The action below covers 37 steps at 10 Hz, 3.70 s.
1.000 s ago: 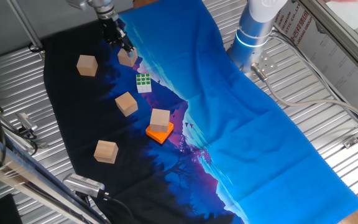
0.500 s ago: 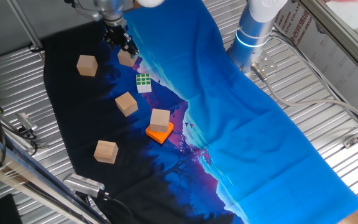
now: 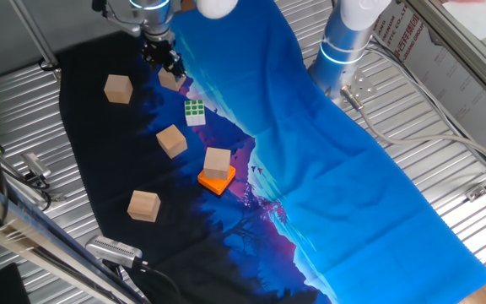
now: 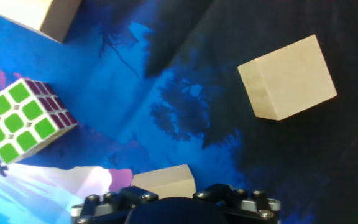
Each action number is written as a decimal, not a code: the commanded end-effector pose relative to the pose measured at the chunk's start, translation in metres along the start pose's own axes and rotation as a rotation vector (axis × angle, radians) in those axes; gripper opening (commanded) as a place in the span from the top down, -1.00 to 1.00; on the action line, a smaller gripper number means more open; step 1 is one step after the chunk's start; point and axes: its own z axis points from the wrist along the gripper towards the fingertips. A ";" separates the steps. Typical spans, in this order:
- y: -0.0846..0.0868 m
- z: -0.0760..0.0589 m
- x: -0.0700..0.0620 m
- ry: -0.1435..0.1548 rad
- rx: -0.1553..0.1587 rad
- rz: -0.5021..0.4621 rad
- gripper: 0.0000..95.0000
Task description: Stack the blocks in a vertical line of five
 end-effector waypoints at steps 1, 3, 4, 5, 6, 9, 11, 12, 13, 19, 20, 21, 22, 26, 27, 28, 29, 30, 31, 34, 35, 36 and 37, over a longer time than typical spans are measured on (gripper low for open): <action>0.000 0.000 -0.001 0.004 -0.015 0.023 -0.60; 0.000 0.002 -0.001 0.015 -0.013 0.082 1.00; 0.000 0.002 -0.001 0.014 -0.017 0.084 1.00; 0.000 0.002 -0.001 0.011 -0.020 0.085 1.00; 0.000 0.002 -0.001 0.009 -0.024 0.089 1.00; 0.002 -0.007 -0.001 0.005 -0.023 0.131 1.00; 0.002 -0.025 -0.008 0.004 -0.022 0.180 1.00; 0.000 -0.031 -0.014 0.001 -0.024 0.195 1.00; -0.003 -0.039 -0.021 0.001 -0.030 0.218 1.00; 0.000 -0.082 -0.084 -0.001 -0.076 0.386 1.00; 0.004 -0.085 -0.090 0.001 -0.075 0.409 1.00; 0.009 -0.087 -0.097 0.001 -0.075 0.428 1.00; 0.016 -0.086 -0.107 -0.001 -0.075 0.455 1.00; 0.033 -0.094 -0.160 0.011 -0.073 0.532 1.00; 0.036 -0.100 -0.173 0.019 -0.075 0.552 1.00; 0.038 -0.102 -0.180 0.024 -0.071 0.559 1.00; 0.041 -0.103 -0.186 0.023 -0.075 0.571 1.00; 0.045 -0.100 -0.190 0.021 -0.077 0.586 1.00; 0.048 -0.098 -0.193 0.017 -0.080 0.611 1.00; 0.061 -0.090 -0.203 0.013 -0.089 0.670 1.00; 0.067 -0.088 -0.205 0.015 -0.091 0.679 1.00; 0.072 -0.089 -0.206 0.020 -0.099 0.687 1.00; 0.077 -0.089 -0.206 0.022 -0.104 0.696 1.00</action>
